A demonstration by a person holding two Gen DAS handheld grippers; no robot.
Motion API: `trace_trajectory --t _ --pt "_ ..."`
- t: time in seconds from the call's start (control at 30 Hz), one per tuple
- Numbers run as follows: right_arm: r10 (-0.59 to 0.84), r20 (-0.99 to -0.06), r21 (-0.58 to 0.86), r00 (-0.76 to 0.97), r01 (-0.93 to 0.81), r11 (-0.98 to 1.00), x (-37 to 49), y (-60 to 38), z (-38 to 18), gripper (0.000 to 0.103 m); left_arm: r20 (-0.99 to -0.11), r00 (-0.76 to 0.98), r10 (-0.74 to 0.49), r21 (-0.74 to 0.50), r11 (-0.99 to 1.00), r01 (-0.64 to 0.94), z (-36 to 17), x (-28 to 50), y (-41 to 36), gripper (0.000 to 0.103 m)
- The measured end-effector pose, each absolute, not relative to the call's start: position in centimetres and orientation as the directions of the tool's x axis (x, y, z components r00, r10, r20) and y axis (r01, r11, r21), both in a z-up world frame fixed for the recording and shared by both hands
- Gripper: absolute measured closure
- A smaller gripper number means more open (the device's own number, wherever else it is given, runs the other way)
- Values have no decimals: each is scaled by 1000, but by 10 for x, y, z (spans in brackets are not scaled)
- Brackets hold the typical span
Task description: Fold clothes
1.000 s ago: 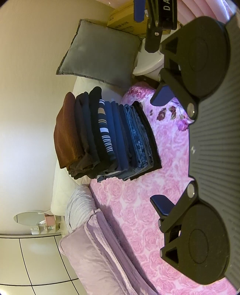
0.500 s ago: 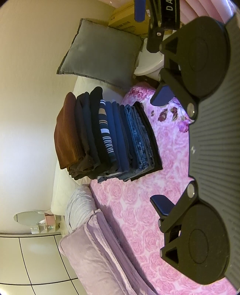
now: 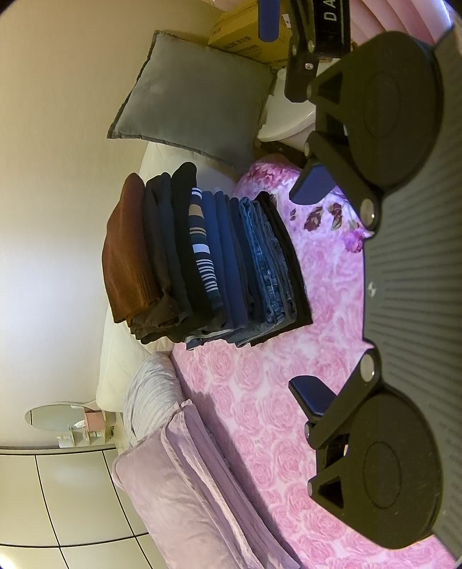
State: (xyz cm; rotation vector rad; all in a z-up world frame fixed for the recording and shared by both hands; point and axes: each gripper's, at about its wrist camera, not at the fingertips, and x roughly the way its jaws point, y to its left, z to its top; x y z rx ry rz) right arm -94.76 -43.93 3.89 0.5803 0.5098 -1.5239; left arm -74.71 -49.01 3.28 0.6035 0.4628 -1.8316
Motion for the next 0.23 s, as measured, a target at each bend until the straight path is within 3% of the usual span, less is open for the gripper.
trace_trajectory --t 0.23 --pt "-761 -648 31 -1 999 -28 -951 -443 36 3 -602 -267 -753 -26 -315 949 32 -749 -493 2"
